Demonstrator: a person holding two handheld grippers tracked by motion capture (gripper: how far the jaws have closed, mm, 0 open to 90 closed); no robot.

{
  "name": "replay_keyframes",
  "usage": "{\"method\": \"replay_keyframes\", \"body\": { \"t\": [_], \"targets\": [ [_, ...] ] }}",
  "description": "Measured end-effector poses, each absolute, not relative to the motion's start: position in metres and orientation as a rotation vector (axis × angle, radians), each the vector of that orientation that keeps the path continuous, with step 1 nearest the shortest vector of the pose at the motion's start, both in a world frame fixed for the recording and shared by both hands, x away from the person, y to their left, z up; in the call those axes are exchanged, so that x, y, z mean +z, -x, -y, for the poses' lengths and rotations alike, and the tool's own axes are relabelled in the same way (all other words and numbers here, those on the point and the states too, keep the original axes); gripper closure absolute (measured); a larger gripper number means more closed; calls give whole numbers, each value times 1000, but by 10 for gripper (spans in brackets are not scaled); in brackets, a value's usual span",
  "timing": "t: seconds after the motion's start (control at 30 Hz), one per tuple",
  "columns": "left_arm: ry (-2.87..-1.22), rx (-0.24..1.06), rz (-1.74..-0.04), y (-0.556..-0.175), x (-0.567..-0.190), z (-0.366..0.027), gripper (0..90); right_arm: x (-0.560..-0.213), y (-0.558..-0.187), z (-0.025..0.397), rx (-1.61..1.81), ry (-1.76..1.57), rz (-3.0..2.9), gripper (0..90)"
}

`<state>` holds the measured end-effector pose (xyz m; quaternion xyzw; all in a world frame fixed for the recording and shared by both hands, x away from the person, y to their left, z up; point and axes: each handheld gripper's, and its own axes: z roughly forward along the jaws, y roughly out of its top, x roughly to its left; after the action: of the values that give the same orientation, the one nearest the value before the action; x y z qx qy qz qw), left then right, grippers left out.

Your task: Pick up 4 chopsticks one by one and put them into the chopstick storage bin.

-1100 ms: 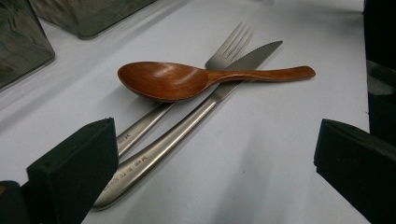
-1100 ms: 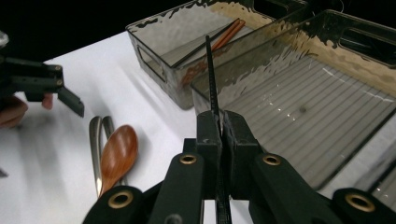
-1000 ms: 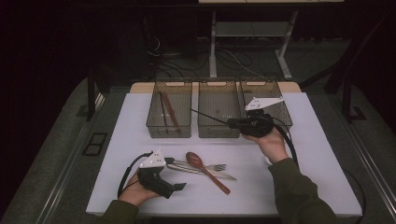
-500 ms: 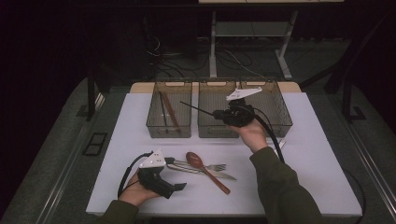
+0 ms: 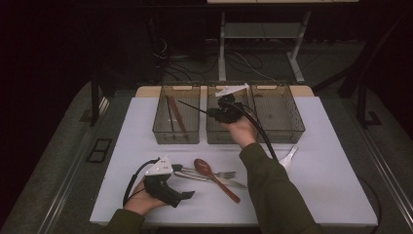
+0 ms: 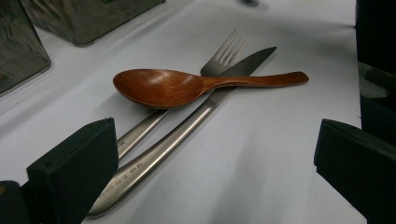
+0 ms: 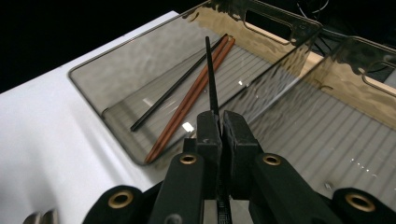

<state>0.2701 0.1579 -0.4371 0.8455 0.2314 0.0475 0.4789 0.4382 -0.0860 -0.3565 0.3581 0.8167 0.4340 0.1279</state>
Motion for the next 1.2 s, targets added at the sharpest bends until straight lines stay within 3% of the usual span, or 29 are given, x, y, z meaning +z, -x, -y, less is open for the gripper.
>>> {"method": "replay_keyframes", "body": {
  "t": [0.63,0.8,1.0,1.2],
  "targets": [
    [-2054,104,-558,-269,-435,-159,0,-377,-477,1,1113,-1066,-2446,848],
    [-2049,105,-560,-270,-435,-159,0,-380,-478,-3,1122,-1065,-2460,672],
    [-2053,113,-558,-271,-436,-160,0,-373,-472,13,1172,-1079,-2461,532],
    [-2056,110,-563,-271,-436,-159,0,-364,-459,39,1261,-1078,-2437,447]
  ]
}}
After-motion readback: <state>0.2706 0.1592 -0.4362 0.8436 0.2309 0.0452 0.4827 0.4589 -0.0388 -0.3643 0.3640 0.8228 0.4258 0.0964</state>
